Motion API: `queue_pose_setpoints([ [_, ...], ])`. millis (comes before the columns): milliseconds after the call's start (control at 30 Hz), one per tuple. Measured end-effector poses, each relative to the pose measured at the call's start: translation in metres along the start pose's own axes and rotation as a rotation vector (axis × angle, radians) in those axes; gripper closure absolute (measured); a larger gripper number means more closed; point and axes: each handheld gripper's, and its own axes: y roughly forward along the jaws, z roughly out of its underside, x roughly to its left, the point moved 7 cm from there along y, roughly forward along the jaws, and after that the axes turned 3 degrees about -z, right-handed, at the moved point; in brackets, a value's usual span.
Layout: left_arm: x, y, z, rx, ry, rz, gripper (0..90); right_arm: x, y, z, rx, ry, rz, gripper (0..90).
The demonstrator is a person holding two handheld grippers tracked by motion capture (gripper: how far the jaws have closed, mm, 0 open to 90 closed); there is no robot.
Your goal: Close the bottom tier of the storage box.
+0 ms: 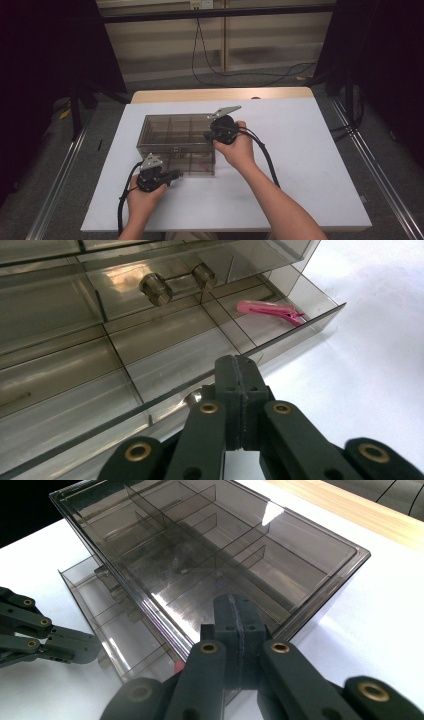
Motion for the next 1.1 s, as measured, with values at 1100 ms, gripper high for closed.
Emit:
queue_pose_setpoints([
  [1100,0.0037,0.006,-0.0043,-0.025,-0.012,-0.019,90.0,-0.0006,0.001,-0.0006,-0.003,0.004,-0.002,90.0],
])
